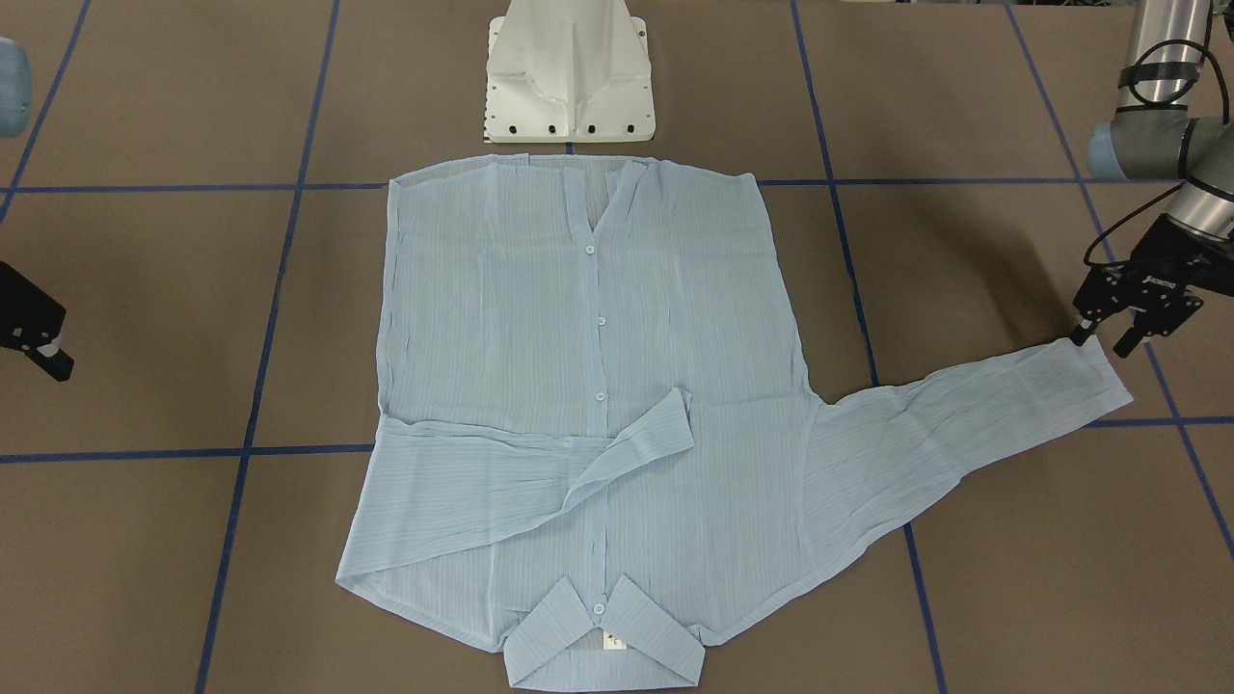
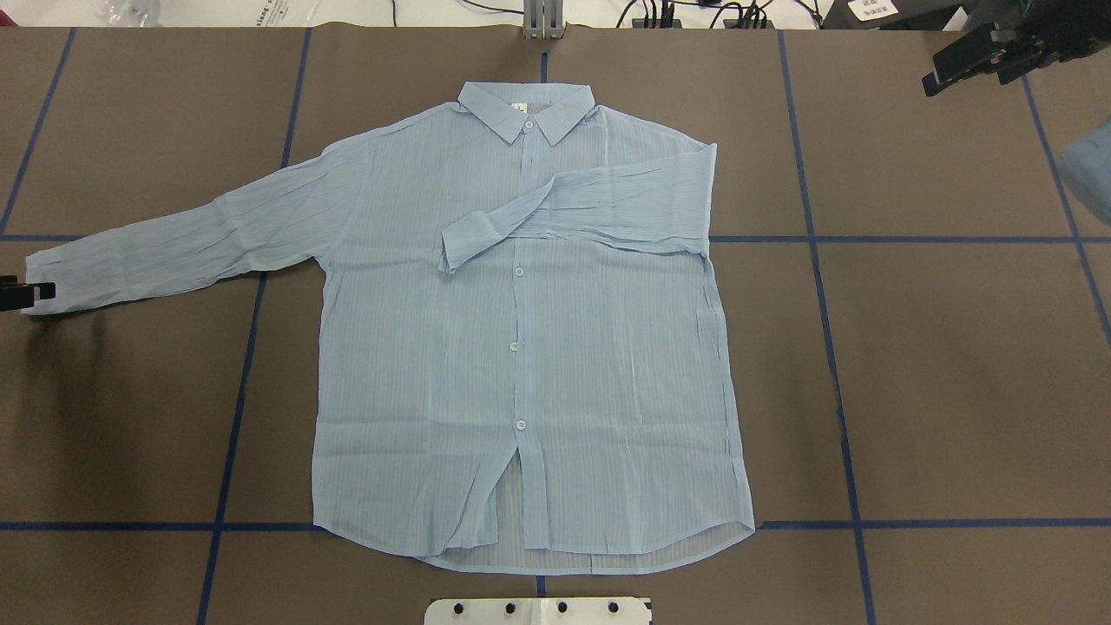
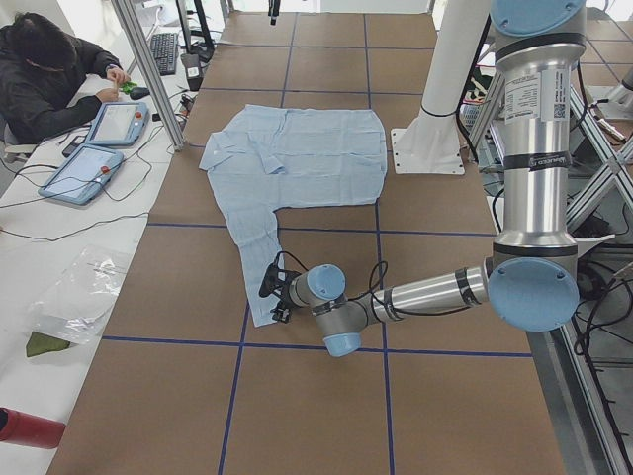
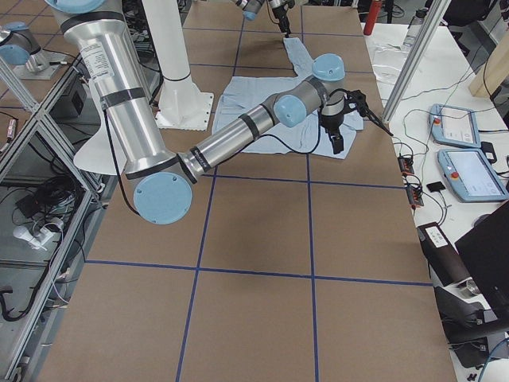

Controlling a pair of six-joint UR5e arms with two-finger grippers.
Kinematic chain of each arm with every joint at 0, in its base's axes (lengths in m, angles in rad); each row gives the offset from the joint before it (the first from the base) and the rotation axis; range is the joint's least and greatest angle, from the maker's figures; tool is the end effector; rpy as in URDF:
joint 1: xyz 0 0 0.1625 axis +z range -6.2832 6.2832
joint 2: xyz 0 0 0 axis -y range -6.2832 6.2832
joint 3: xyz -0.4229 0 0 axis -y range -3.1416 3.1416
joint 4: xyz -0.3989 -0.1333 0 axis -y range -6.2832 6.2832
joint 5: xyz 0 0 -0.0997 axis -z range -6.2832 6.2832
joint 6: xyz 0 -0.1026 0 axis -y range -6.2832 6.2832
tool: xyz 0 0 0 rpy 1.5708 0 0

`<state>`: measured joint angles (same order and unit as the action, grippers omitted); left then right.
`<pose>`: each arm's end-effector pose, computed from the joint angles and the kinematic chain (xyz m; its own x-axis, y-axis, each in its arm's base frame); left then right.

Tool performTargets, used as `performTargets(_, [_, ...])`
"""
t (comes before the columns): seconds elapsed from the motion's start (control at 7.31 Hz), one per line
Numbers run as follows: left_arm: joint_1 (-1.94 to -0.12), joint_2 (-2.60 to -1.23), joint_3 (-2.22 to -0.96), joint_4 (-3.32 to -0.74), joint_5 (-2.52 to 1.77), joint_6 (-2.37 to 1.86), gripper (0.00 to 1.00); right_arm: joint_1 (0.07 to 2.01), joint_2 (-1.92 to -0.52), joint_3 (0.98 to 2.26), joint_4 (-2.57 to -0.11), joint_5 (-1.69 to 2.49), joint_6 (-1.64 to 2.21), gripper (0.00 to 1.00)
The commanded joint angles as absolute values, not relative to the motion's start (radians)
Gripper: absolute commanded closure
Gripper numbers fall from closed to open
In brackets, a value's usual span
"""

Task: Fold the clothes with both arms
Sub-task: 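Release the sleeve and withdraw the right gripper while the left gripper grasps the other cuff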

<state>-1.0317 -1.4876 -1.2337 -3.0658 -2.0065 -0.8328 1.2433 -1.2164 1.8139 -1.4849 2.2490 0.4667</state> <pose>0.1580 -0.4395 0.7033 0.5760 0.2252 -0.7858 0.2702 0.8548 0.4431 -0.1291 -0.5944 0.3337 0.6569 -0.2283 0.7186 -0.0517 0.9372 0.3450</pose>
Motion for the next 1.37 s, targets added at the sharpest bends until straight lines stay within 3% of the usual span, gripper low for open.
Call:
performTargets(0.0, [-1.008, -1.463, -1.235, -3.069, -2.005, -0.83, 0.29, 1.244, -1.219, 1.816, -1.485, 2.247, 0.466, 0.0])
performTargets(0.27, [-0.996, -1.459, -1.235, -3.069, -1.979, -0.83, 0.29, 1.244, -1.22, 1.816, -1.485, 2.247, 0.466, 0.0])
performTargets(0.55, [-0.993, -1.459, -1.233, -3.068, -1.979, -0.831, 0.36, 1.244, -1.22, 1.816, -1.483, 2.247, 0.466, 0.0])
performTargets(1.23, [-0.98, -1.459, -1.23, -3.068, -1.956, -0.83, 0.37, 1.244, -1.22, 1.815, -1.485, 2.247, 0.471, 0.0])
